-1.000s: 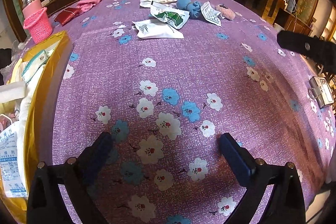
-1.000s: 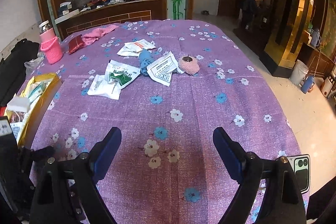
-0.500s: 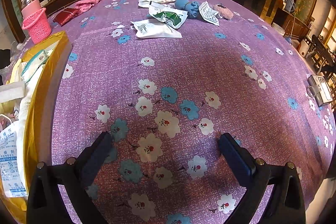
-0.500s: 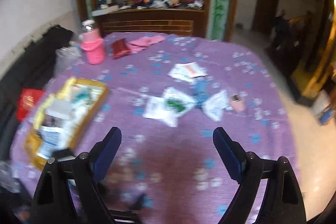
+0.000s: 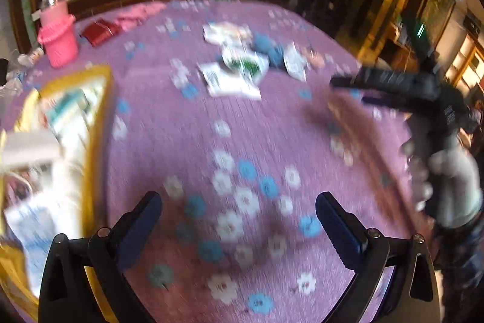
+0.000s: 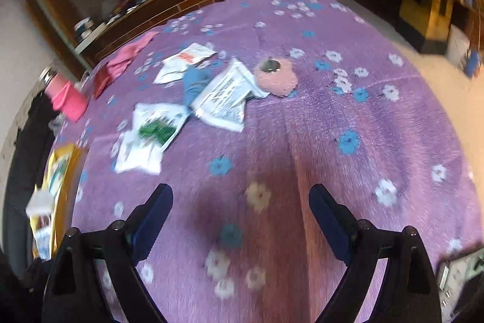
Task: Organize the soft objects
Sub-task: 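Move both open tools toward the loose sachets and blue knitted toy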
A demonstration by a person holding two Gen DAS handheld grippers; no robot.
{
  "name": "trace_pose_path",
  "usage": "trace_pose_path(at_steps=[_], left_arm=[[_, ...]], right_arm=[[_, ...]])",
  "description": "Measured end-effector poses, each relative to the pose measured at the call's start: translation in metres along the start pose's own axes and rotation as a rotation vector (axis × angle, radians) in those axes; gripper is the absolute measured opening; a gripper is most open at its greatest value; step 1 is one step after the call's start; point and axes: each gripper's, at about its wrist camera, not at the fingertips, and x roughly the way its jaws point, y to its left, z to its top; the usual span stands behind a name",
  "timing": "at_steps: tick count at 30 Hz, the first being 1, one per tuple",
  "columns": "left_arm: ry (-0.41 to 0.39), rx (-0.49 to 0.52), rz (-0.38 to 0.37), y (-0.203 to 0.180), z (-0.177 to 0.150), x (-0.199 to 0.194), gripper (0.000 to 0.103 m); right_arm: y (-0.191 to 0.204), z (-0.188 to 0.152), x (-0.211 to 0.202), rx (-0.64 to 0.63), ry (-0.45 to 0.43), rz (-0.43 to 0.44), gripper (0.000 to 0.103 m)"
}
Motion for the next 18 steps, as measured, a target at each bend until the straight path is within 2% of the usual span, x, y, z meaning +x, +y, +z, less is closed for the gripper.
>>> trace_pose_path(at_steps=[4,6,8,10,12,14,15,16,18], left_arm=[[-0.028,-0.027,0.018,0.008,0.036,-0.007,0.102],[-0.023,-0.044,-0.006,0.012,0.058,-0.014,0.102],[-0.033,-0.050,0.014,0.012,0.072,-0.021,0.102],[-0.044,-0.016,0.012,0.001,0.072,-0.032,0.102],[-0.016,0.026,0.004,-0.012,0.057,-0.037,0.102],[0.012,0.046,-0.079,-0.029,0.027,-0.038,0.102],[0.028,0.053,-0.116,-0.035,0.018,-0.036,0.102],[0.053,0.057,-0.160,-0.043,0.007,-0.029,0.102],[0.087,0.055,-0.206,-0.054,-0.002,-0.015,0.102]], right_arm=[[-0.005,0.031,0.019,0.058,0.007,0.052,0.089],[-0.009,0.056,0.007,0.110,-0.017,0.104,0.088],[-0.007,0.071,-0.021,0.097,-0.064,0.126,0.088],[-0.005,0.060,-0.042,0.065,-0.072,0.163,0.089],[-0.005,0.024,-0.057,0.014,-0.042,0.184,0.089],[-0.008,-0.020,-0.070,-0.042,-0.044,0.167,0.089],[-0.008,-0.032,-0.071,-0.061,-0.045,0.147,0.089],[-0.012,-0.042,-0.071,-0.075,-0.041,0.111,0.089],[-0.019,-0.038,-0.063,-0.065,-0.012,0.067,0.089]])
